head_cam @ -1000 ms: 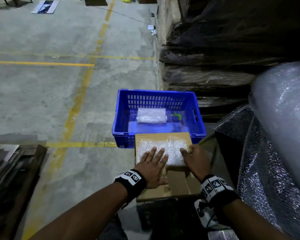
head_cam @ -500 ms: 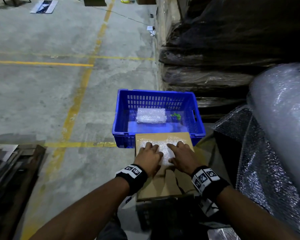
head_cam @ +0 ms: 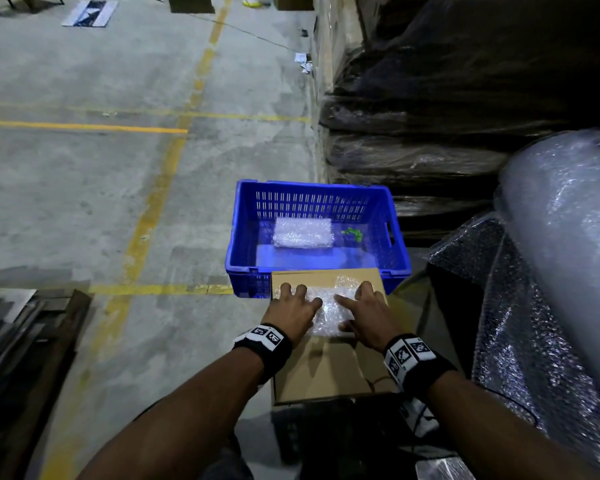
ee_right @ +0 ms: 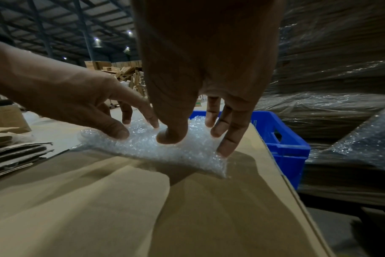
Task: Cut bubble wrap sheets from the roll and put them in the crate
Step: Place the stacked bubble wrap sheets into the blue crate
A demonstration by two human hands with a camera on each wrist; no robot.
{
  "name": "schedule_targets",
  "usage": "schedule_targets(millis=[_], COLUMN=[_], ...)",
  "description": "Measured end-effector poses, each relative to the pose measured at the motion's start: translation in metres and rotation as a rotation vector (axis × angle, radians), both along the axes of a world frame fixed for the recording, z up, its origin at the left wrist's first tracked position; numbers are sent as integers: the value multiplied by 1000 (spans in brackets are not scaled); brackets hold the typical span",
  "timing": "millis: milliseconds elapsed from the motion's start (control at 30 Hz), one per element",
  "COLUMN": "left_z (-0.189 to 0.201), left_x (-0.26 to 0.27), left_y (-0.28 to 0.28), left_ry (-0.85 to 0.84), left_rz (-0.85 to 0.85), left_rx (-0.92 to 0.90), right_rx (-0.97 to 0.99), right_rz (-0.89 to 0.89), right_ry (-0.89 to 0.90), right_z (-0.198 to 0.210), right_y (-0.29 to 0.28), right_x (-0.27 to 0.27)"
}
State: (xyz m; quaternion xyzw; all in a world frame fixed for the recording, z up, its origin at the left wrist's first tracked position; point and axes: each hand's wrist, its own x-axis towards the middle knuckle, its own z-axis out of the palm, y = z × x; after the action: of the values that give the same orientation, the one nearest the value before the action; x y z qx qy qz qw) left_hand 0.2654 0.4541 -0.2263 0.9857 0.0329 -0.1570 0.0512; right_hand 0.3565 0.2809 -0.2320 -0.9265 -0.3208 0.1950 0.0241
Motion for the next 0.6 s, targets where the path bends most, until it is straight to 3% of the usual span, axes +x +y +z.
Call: schedule_targets(millis=[333,600], left_z=[2,-4], left_x=[-1,0], left_y=[21,20], left_ry=[38,31], left_rz=[-65,-149], left_rx=[-107,-4], right_rx=[-49,22], right_rz=[116,10], right_ry=[86,88], right_z=[4,3], right_y=[-9,-7], right_x=[7,7])
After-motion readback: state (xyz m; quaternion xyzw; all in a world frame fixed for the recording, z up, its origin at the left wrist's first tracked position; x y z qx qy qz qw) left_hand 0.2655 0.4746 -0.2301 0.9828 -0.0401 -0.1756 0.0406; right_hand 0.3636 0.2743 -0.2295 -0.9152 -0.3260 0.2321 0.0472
